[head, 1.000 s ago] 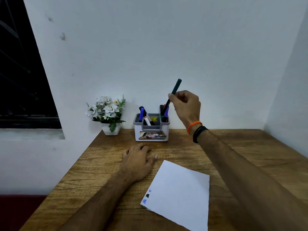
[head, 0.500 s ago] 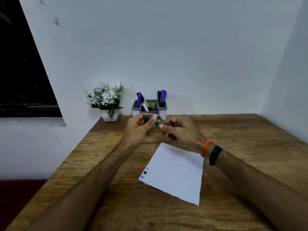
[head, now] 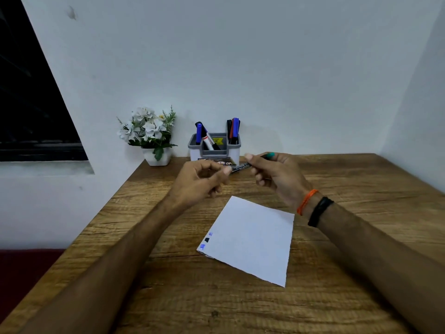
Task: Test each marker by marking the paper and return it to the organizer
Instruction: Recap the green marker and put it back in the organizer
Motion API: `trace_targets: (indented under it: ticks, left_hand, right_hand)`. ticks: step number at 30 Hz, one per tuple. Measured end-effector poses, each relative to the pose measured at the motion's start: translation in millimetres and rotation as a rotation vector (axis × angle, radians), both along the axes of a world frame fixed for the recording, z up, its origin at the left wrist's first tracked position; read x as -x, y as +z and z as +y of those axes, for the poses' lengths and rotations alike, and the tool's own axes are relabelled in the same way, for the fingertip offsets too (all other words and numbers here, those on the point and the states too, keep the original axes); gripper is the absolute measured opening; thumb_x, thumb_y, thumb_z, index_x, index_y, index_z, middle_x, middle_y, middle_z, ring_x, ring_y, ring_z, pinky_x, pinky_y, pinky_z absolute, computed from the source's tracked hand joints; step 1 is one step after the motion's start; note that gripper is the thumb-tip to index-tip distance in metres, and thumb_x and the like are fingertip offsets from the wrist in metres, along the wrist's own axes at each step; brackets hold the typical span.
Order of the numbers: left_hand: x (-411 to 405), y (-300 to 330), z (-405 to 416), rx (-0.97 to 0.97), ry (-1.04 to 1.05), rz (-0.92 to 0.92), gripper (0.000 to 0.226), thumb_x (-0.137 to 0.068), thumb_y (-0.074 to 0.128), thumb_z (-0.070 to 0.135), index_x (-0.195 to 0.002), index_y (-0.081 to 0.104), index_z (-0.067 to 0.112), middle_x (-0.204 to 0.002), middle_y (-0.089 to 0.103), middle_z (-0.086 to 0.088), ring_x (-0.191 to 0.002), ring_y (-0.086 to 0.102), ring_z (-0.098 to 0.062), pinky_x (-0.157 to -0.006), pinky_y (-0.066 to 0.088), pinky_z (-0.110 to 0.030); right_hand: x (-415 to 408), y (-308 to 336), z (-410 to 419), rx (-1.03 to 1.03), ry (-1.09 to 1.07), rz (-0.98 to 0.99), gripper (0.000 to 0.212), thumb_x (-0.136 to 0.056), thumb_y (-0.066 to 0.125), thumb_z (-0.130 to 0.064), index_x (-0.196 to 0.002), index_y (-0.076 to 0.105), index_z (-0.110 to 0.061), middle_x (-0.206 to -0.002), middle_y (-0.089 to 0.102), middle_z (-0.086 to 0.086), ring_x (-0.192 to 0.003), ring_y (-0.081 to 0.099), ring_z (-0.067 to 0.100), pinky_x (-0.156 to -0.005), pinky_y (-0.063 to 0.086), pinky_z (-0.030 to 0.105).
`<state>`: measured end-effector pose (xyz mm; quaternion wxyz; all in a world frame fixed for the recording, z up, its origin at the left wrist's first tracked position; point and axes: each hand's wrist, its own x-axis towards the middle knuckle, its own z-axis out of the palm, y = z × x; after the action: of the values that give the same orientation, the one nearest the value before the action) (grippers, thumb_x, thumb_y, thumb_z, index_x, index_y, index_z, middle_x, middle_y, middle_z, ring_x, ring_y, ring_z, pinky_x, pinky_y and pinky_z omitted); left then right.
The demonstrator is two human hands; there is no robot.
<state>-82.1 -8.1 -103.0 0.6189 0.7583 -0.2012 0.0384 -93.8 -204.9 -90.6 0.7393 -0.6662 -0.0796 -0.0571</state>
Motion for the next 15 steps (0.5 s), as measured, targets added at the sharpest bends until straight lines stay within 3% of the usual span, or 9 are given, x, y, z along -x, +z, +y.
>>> trace_targets:
  ticks: [2,6,9,12,15]
  left_hand:
    - [0.7,-2.3,-2.4,-0.082,-0.036,-0.046,0.027,-0.076,0.072,0.031,-0.093,0.07,0.01,-0.075,0.07,-0.008,-0.056,0.058,-0.014,-0.051,0.047,-0.025]
    - [-0.2,-8.0,-4.9,-0.215,-0.03,-0.135,0.009,-0.088,0.067,0.02,-0.091,0.068,0.011,-0.068,0.066,0.001,-0.054,0.058,-0.009,-0.052,0.045,-0.022]
    - [3.8,-7.7,-6.5,-0.278,-0.054,-0.193,0.01,-0.091,0.064,0.019,-0.09,0.069,0.01,-0.068,0.066,0.009,-0.059,0.058,-0.003,-0.056,0.047,-0.021]
    - [4.1,-8.1,-5.5,-0.46,-0.035,-0.318,0.014,-0.094,0.061,0.024,-0.092,0.07,0.014,-0.076,0.068,0.005,-0.065,0.058,-0.007,-0.06,0.051,-0.029]
    - [6.3,-7.2,-5.7,-0.538,-0.049,-0.386,0.014,-0.096,0.057,0.022,-0.091,0.069,0.016,-0.077,0.066,0.009,-0.064,0.054,0.0,-0.059,0.041,-0.015]
  right_hand:
    - [0.4,-3.1,3.8,0.011,-0.007,0.017,0.016,-0.084,0.075,-0.025,-0.079,0.07,-0.011,-0.058,0.063,-0.001,-0.047,0.052,0.007,-0.045,0.043,0.019]
    - [3.8,-7.9,9.0,0.027,0.081,-0.009,0.023,-0.086,0.072,-0.03,-0.074,0.066,-0.012,-0.06,0.062,0.003,-0.046,0.052,0.01,-0.045,0.042,0.02]
    - [5.6,-12.8,14.9,0.08,0.131,-0.002,0.025,-0.088,0.071,-0.026,-0.068,0.064,-0.013,-0.062,0.063,0.005,-0.048,0.053,0.011,-0.046,0.043,0.02]
    - [4.7,-16.8,16.1,0.088,0.16,0.01,0.023,-0.089,0.07,-0.02,-0.068,0.062,-0.014,-0.064,0.064,0.006,-0.05,0.054,0.011,-0.047,0.044,0.019]
    - [5.1,-18.3,16.2,0.085,0.192,0.001,0.022,-0.09,0.07,-0.018,-0.071,0.06,-0.01,-0.062,0.065,0.003,-0.052,0.051,0.012,-0.047,0.042,0.02]
